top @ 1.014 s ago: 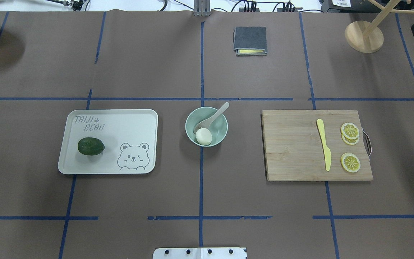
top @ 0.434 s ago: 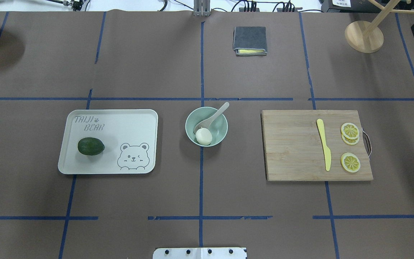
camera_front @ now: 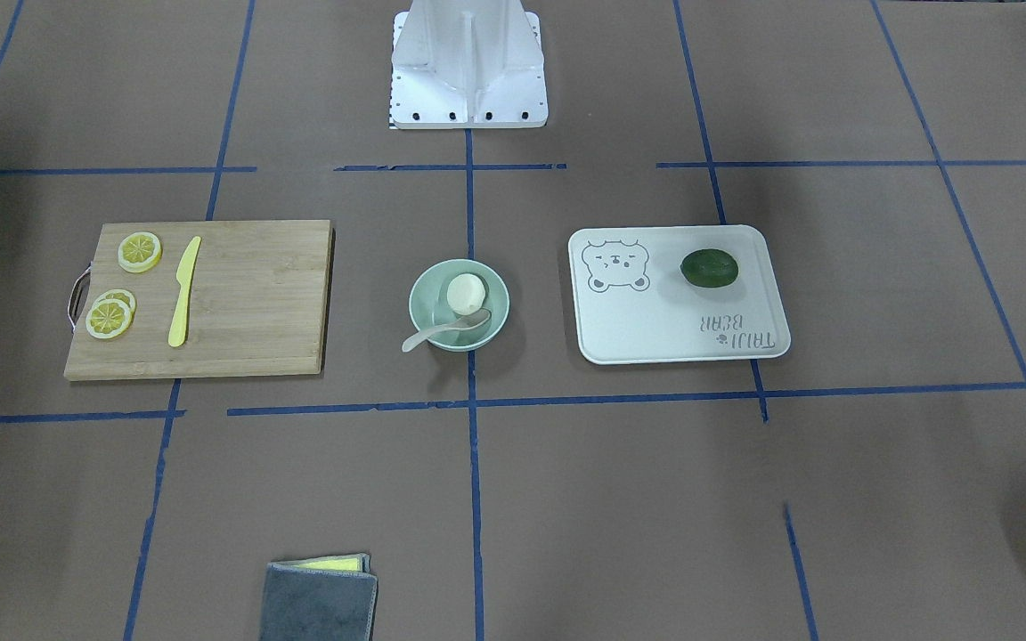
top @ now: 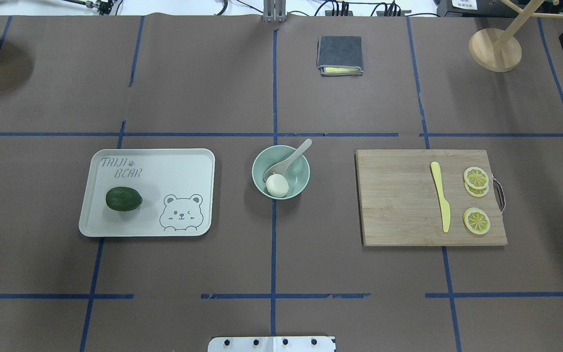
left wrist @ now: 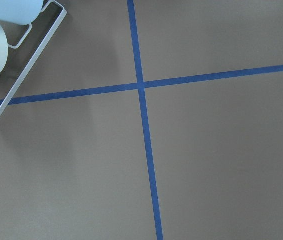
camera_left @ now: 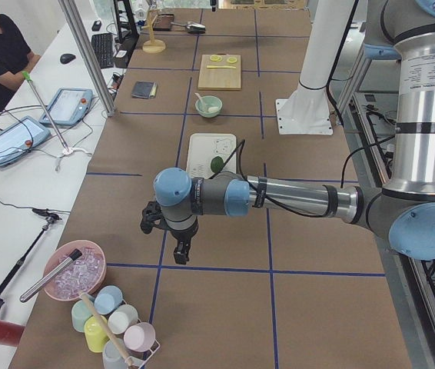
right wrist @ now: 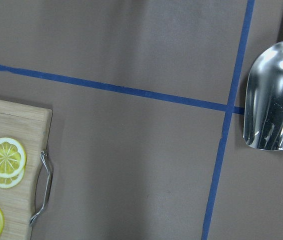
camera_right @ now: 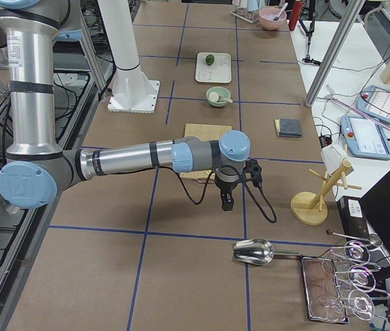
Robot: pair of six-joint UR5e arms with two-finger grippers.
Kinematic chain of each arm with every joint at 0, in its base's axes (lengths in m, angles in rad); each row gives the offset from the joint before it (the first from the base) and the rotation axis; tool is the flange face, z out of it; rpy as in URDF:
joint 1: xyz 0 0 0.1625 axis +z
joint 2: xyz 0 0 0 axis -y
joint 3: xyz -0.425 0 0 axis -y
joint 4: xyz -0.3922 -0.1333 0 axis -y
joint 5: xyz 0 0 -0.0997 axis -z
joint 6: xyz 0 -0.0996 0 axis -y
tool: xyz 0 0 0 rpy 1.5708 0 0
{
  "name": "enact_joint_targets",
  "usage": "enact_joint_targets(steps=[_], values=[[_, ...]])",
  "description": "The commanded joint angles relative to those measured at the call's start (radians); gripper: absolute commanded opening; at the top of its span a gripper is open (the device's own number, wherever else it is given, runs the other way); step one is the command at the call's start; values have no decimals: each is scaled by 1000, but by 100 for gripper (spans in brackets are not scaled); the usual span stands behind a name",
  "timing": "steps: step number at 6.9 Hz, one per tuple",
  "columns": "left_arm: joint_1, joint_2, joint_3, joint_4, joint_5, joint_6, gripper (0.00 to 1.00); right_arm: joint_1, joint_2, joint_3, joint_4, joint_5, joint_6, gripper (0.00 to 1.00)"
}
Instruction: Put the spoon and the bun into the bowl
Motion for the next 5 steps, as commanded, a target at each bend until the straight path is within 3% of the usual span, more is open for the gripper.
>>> enact_joint_targets(steps=[1,5], values=[[0,4,-6,-6,31,2,100,-1,0,0,1,-1,0,100],[0,10,-9,-12,19,0,100,1,-1,0,2,0,2,100]])
